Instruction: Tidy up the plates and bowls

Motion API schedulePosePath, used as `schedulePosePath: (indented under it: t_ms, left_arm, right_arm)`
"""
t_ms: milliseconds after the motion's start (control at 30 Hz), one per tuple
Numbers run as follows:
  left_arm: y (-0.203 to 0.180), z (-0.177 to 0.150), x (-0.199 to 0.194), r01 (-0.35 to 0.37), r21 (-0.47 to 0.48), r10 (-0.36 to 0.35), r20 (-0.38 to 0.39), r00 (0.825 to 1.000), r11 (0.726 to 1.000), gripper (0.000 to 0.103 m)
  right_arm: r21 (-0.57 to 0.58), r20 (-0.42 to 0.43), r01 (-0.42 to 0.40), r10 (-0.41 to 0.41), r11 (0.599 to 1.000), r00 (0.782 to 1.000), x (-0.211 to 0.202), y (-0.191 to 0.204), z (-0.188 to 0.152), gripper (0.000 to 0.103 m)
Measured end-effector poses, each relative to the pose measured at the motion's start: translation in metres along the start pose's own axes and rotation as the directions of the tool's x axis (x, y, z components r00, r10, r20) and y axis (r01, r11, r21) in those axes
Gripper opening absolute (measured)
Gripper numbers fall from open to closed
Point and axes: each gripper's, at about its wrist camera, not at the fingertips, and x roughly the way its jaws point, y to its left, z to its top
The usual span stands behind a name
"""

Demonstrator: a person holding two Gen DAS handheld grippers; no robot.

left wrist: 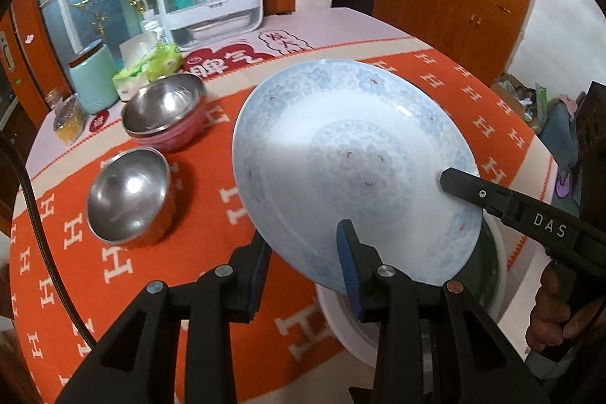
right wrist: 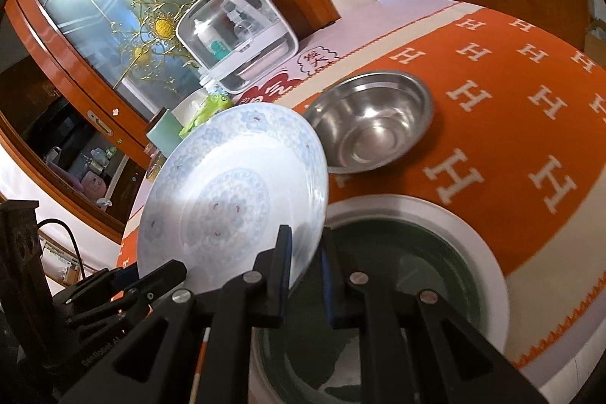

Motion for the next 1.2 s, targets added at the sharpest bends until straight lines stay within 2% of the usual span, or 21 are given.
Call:
schedulePosePath:
  t_ms: [300,633,1000,1200]
  left_arm:
    - [-0.027,-0.016,0.009,0.053,0.021,-0.052,-0.064,0.997,0.998,0.034]
    - [-0.051,-0.030,0.025,0.094,0.055,-0.083,-0.170,0.982,0.994,0.034]
    - [-0.063,-0.039,0.046,0.086,0.080,-0.060,-0.279,0.958,0.993,0.035]
    - [-0.063,-0.039,0.049,0.075,0.083,-0.049,-0.288,0.956,0.994,0.035]
  right_arm:
    - [0.044,-0.024,0.050,-0.049,0.998,0.999,-0.020,-0.027,-0.020,0.013]
    - [0.087,-0.071,0.113,-0.107,0.990,0.992,-0.032,-0.053,-0.038,0.013]
    - [0.110,-0.138,0.159,-0.143,0.981,0.980,-0.029,-0.068,-0.049,0.014]
    - [0.103,-0.148,0.161,-0.145,0.982,0.978,-0.028,-0.068,-0.050,0.014]
